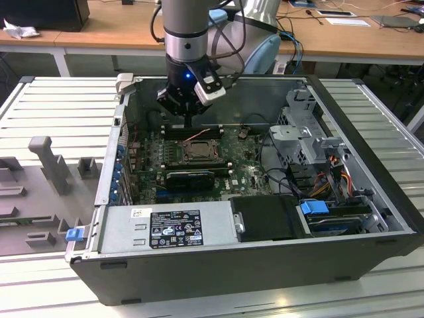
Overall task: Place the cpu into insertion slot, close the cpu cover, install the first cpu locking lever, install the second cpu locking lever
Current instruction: 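Install the first cpu locking lever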
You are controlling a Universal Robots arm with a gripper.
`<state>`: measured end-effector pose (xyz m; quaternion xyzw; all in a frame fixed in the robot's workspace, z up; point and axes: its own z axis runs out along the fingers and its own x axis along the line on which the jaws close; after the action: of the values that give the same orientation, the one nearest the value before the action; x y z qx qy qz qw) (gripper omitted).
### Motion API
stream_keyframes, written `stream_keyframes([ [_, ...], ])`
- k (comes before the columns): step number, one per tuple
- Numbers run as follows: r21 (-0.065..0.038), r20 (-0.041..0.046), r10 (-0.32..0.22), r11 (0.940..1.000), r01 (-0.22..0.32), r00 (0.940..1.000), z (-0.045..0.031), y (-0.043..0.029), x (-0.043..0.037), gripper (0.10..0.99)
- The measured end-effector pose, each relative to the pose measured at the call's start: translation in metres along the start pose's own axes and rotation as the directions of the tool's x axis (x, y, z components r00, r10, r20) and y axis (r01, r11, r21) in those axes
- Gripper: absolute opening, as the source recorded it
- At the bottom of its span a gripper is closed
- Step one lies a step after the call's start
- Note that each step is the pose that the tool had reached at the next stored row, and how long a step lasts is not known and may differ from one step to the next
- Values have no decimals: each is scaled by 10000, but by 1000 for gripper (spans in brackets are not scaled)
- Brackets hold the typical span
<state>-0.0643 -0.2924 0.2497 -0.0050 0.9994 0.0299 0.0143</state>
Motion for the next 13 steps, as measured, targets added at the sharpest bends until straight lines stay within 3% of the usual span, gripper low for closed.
stream_keyframes([
  [4,-4,0,-13,10000,13,10000,36,-6,-39,106],
  [8,-136,0,-71,9999,71,10000,67,-7,-77,106],
  [13,-146,-25,-452,9989,452,9990,137,-7,-111,106],
])
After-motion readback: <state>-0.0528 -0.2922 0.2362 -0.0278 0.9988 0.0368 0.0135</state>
